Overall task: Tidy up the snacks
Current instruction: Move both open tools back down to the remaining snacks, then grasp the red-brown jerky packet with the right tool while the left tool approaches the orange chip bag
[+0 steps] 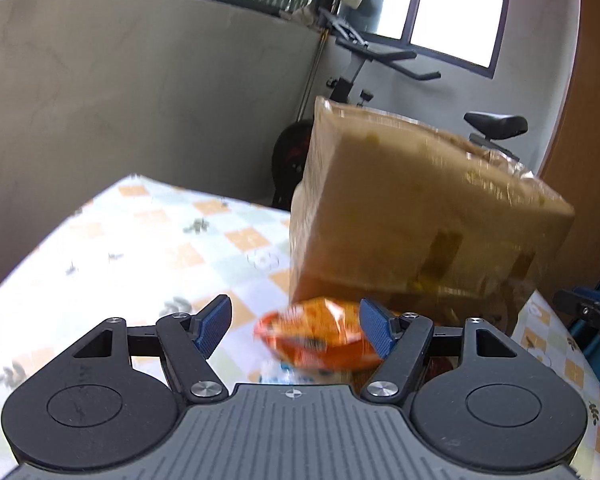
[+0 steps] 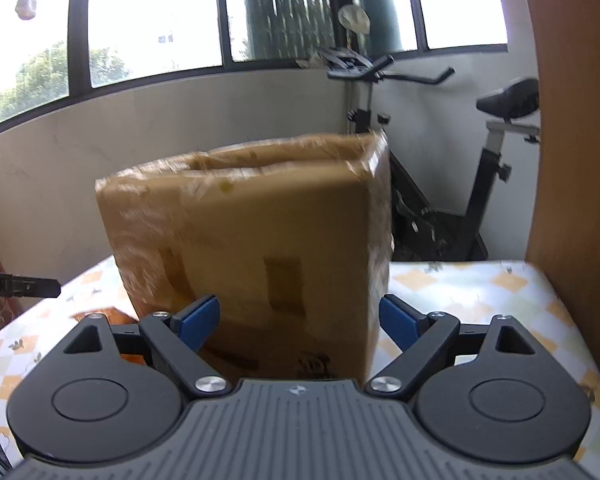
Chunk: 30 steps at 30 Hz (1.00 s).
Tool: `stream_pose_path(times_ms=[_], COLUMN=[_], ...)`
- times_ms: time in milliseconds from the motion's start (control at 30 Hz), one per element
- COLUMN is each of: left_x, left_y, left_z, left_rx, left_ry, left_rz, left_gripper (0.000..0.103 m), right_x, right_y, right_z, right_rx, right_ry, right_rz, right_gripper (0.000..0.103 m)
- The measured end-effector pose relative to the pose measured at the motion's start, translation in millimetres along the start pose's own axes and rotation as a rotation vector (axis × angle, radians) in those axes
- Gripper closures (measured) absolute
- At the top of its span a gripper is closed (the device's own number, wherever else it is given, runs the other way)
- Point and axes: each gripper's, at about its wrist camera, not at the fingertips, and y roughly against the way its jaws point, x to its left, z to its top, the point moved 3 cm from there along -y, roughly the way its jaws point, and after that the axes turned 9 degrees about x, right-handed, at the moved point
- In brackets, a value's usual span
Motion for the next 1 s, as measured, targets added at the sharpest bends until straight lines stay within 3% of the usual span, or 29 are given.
stream_pose_path(times_ms=[333, 633, 867, 1000], left_x=[3, -2, -4, -3], left_y=[-9, -16, -19, -19], left_z=[-37, -42, -46, -46], left_rx=[0.064, 0.089, 0.106, 0.113], left_ry=[0.035, 0.042, 0.035, 0.041], left_rz=[0.003, -0.013, -0.017, -0.013], left_gripper=[0.030, 0.030, 0.030, 0.030], right_x=[-9, -19, -16, -18], right_y=[-25, -38, -65, -80], right_z=[-61, -89, -86, -80], right_rx=[0.204, 0.325, 0.352, 0.360], right_ry=[0.106, 0.248, 0.386, 0.386], right_rz=[-0.077, -0.114, -0.040, 0.017], right_gripper=[0.015, 0.015, 0.015, 0.015])
